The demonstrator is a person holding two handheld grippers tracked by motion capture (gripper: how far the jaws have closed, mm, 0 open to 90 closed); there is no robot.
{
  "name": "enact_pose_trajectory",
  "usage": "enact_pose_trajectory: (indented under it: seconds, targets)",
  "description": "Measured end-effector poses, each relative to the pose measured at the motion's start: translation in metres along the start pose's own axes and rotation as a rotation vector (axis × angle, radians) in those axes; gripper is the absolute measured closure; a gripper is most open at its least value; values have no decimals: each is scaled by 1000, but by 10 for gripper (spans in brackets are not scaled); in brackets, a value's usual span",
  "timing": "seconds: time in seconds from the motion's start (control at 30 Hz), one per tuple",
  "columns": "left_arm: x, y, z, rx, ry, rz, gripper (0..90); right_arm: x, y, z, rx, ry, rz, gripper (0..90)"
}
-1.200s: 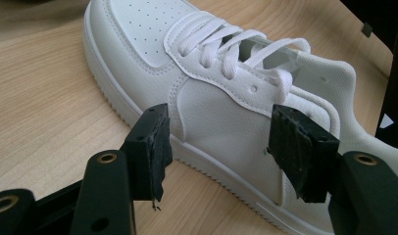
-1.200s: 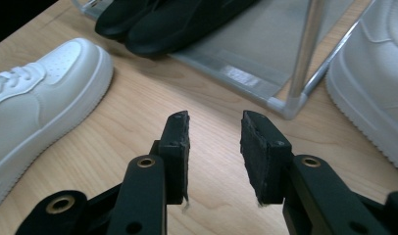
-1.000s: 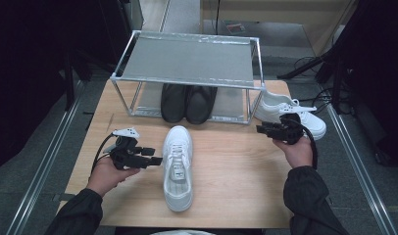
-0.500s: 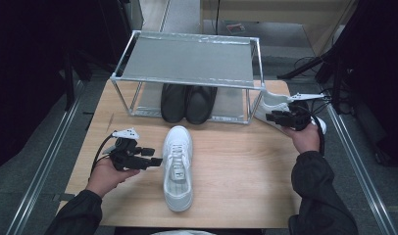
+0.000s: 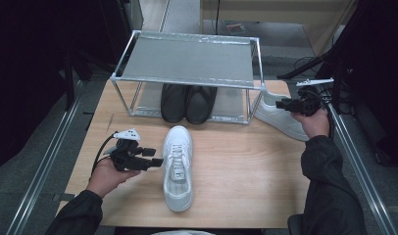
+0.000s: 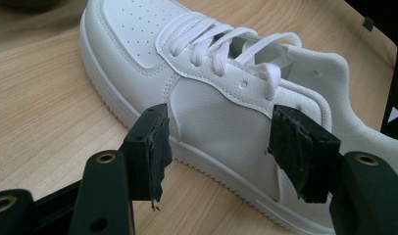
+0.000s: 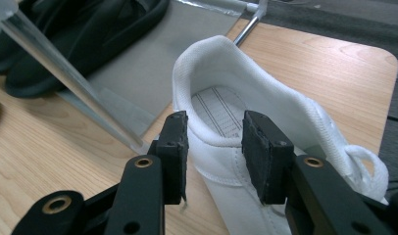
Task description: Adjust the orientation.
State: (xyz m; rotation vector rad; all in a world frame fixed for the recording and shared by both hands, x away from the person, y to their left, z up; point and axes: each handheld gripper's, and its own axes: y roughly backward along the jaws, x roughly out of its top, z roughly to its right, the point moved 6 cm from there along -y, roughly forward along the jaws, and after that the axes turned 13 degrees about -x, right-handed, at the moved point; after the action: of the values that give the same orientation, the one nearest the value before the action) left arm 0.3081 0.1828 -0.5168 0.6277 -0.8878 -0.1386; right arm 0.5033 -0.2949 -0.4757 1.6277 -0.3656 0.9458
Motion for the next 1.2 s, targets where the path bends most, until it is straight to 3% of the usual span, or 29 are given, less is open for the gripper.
enact_pose_trajectory:
  seconds: [0.1, 0.3, 0.47, 0.67, 0.77, 1.07, 1.2]
  targets:
    - [0, 0, 0, -3, 1, 0, 409, 3, 0, 6, -8, -8, 36, 622]
    - [0, -1, 1, -5, 0, -7, 408, 2, -7, 17, -25, -12, -4, 594]
    - [-1, 0, -1, -1, 7, -1, 409, -8, -20, 15, -2, -6, -61, 529]
    - [-1, 0, -1, -4, 7, 1, 409, -13, -25, 11, 17, 10, -44, 485]
    - [-1, -1, 0, -5, 5, -4, 409, -16, -29, 11, 21, -4, -46, 463]
    - [-1, 2, -2, -1, 10, 5, 408, -17, -25, 7, 47, -14, -82, 621]
    - [-1, 1, -2, 0, 15, 0, 407, -18, -23, 3, 44, -25, -98, 651]
